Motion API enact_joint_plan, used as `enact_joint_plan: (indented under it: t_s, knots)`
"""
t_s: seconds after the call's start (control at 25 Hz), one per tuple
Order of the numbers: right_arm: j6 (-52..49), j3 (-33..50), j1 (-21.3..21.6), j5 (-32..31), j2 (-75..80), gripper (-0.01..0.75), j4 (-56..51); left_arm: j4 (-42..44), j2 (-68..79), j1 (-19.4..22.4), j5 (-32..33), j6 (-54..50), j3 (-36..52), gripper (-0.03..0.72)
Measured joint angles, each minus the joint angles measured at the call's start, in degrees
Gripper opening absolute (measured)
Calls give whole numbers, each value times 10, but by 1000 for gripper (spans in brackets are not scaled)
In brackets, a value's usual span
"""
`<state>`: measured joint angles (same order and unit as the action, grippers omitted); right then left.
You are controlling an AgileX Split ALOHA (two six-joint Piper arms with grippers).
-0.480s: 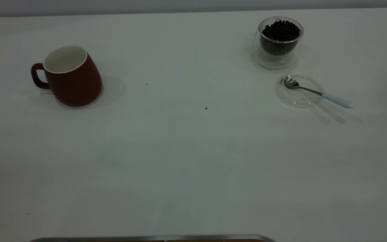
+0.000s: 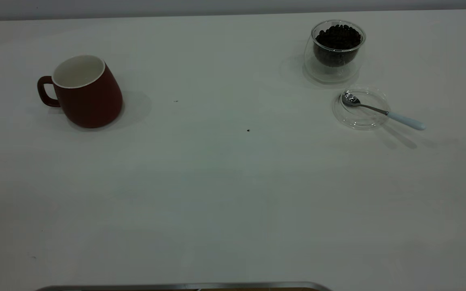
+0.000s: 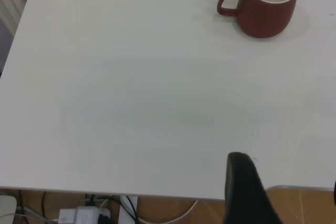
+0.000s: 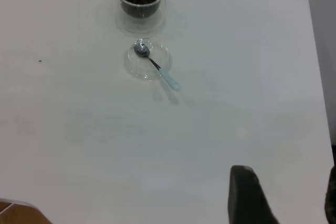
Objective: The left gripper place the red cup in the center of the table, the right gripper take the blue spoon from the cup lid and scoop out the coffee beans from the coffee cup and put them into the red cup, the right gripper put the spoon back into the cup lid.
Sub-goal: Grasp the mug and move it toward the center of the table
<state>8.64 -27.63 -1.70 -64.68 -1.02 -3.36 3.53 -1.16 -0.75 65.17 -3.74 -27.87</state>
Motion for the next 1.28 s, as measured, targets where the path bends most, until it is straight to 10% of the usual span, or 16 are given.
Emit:
enact_joint_plan:
  t_s: [1.28]
  knots:
    - [0, 0, 0, 0, 0, 397, 0, 35, 131, 0, 6, -72, -33, 468]
